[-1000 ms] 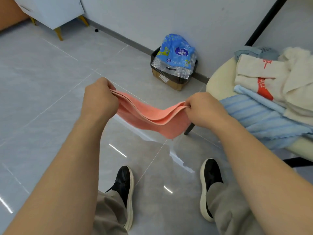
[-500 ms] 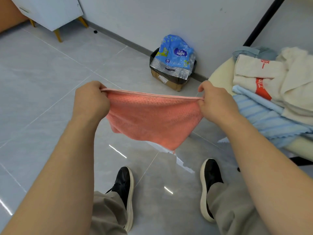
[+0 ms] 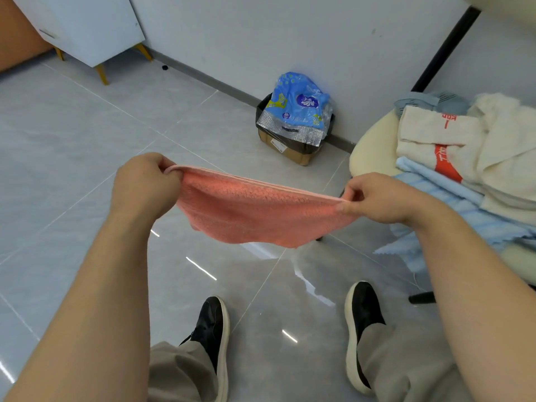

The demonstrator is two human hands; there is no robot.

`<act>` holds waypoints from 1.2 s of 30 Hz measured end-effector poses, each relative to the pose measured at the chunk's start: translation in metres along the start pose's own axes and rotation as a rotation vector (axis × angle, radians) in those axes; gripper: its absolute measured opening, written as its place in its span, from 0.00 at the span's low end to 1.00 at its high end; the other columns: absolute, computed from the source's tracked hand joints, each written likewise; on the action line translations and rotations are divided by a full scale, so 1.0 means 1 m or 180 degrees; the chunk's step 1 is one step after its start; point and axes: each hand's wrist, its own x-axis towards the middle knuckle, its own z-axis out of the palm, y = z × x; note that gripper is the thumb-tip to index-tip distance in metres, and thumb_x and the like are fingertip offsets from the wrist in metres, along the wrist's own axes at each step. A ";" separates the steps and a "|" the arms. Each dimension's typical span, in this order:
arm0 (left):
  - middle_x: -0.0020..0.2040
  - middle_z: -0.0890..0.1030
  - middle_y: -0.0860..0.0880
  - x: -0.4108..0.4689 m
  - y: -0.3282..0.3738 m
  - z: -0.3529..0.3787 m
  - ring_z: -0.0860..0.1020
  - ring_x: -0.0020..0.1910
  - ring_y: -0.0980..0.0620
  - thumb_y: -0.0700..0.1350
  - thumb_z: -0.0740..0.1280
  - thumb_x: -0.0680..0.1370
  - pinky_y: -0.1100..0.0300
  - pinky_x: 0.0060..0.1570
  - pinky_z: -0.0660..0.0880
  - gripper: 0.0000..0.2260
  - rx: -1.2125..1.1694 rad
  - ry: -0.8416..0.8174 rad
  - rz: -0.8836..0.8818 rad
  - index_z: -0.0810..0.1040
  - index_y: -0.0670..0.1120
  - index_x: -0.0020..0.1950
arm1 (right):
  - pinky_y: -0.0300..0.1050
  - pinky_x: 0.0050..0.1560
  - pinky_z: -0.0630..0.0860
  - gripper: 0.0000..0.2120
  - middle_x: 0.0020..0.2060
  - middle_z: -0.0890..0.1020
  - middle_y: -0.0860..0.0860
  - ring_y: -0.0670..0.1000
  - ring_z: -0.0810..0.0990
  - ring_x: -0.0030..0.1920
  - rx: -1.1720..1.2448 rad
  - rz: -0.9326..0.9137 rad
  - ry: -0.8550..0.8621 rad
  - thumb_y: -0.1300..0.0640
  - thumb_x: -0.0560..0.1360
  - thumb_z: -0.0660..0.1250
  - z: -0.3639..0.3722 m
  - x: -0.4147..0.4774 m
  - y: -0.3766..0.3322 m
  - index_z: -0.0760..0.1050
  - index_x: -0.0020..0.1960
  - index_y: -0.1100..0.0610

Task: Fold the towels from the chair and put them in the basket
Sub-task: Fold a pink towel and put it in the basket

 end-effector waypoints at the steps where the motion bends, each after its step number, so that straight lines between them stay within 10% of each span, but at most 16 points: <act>1: 0.41 0.81 0.52 -0.001 0.002 -0.001 0.77 0.44 0.47 0.43 0.64 0.75 0.56 0.41 0.70 0.06 -0.0104 -0.0050 -0.0055 0.82 0.48 0.45 | 0.48 0.44 0.77 0.09 0.37 0.84 0.51 0.48 0.80 0.39 0.0183 0.0039 -0.0290 0.50 0.72 0.76 -0.002 -0.002 0.001 0.81 0.40 0.55; 4: 0.37 0.79 0.50 -0.003 0.009 -0.003 0.76 0.41 0.47 0.43 0.63 0.73 0.56 0.38 0.70 0.07 -0.0359 -0.0089 -0.0270 0.81 0.45 0.41 | 0.43 0.39 0.73 0.11 0.30 0.79 0.50 0.46 0.75 0.34 0.0748 0.0253 -0.0804 0.55 0.70 0.78 -0.004 -0.008 -0.003 0.78 0.35 0.57; 11: 0.39 0.82 0.45 -0.006 0.021 0.007 0.83 0.35 0.44 0.39 0.62 0.72 0.51 0.40 0.82 0.07 -0.0650 -0.0239 -0.0519 0.79 0.46 0.45 | 0.51 0.34 0.77 0.10 0.27 0.71 0.53 0.54 0.72 0.29 0.1359 0.1075 0.0765 0.58 0.68 0.70 0.014 0.007 -0.037 0.70 0.32 0.56; 16: 0.49 0.80 0.44 -0.014 0.028 0.012 0.84 0.41 0.40 0.45 0.65 0.69 0.43 0.44 0.83 0.09 -0.1031 -0.0386 -0.0617 0.73 0.51 0.48 | 0.43 0.25 0.73 0.13 0.27 0.70 0.56 0.53 0.69 0.24 0.2096 0.1017 -0.0004 0.73 0.72 0.63 0.009 -0.002 -0.039 0.70 0.48 0.58; 21: 0.41 0.81 0.44 -0.032 0.048 0.029 0.85 0.35 0.44 0.33 0.58 0.76 0.50 0.40 0.81 0.12 -0.1086 -0.0881 0.0048 0.73 0.50 0.42 | 0.66 0.45 0.79 0.15 0.30 0.72 0.57 0.56 0.75 0.28 0.2383 0.0407 -0.0605 0.74 0.75 0.61 0.009 -0.007 -0.045 0.78 0.48 0.57; 26: 0.34 0.84 0.46 -0.042 0.060 0.040 0.85 0.35 0.47 0.29 0.55 0.72 0.50 0.47 0.83 0.21 -0.1066 -0.1187 0.0410 0.81 0.49 0.33 | 0.43 0.38 0.81 0.19 0.35 0.85 0.51 0.50 0.81 0.35 0.2564 0.0240 -0.0421 0.74 0.74 0.58 0.009 -0.009 -0.057 0.85 0.49 0.61; 32: 0.41 0.85 0.56 -0.055 0.071 0.043 0.83 0.37 0.61 0.40 0.71 0.73 0.61 0.42 0.80 0.10 -0.1112 -0.1575 0.0783 0.85 0.54 0.50 | 0.47 0.49 0.84 0.13 0.36 0.86 0.53 0.51 0.86 0.42 0.2469 -0.0190 -0.0122 0.71 0.73 0.68 0.017 -0.007 -0.062 0.84 0.53 0.60; 36: 0.44 0.85 0.55 -0.063 0.076 0.042 0.83 0.45 0.56 0.62 0.77 0.64 0.50 0.49 0.81 0.16 -0.1076 -0.1688 0.1206 0.82 0.58 0.48 | 0.47 0.41 0.81 0.02 0.32 0.85 0.50 0.45 0.84 0.34 0.1861 -0.0231 0.0397 0.59 0.74 0.73 0.020 -0.004 -0.066 0.84 0.45 0.55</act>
